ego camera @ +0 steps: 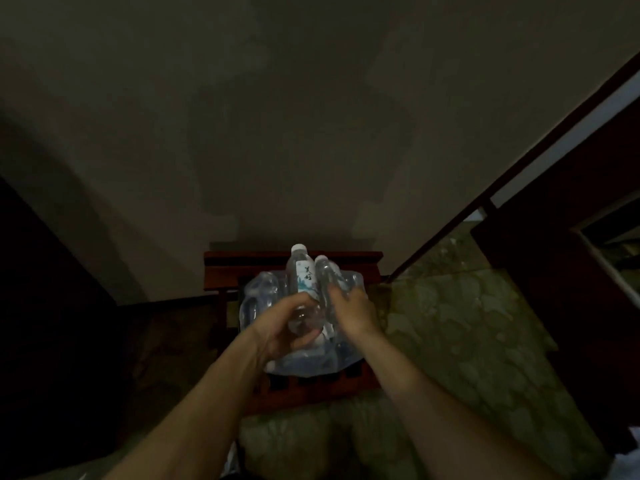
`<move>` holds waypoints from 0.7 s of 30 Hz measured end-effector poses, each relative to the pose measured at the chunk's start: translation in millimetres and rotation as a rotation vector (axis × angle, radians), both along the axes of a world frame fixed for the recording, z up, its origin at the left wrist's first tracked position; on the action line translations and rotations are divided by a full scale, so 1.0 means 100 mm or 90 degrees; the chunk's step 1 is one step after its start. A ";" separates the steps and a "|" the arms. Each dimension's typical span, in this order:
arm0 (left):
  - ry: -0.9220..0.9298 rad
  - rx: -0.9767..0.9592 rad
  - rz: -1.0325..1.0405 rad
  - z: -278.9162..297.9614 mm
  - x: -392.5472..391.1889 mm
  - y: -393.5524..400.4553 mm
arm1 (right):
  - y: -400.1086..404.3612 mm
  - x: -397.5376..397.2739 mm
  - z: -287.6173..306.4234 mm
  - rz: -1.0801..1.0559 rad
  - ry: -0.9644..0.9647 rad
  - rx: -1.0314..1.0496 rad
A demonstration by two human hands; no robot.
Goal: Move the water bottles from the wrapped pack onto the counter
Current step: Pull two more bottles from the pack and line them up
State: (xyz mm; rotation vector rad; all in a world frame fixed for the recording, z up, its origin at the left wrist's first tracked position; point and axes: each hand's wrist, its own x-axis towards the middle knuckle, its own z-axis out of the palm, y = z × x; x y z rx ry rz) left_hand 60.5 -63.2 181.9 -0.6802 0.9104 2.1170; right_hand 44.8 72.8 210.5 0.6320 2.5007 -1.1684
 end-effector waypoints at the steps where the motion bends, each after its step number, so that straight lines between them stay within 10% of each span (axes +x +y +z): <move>1: 0.027 0.003 0.001 0.08 0.01 -0.03 | -0.02 0.05 0.06 0.002 0.031 -0.006; 21: 0.554 -0.454 0.218 2.77 1.24 -1.56 | -1.38 0.85 2.38 0.312 0.336 -0.506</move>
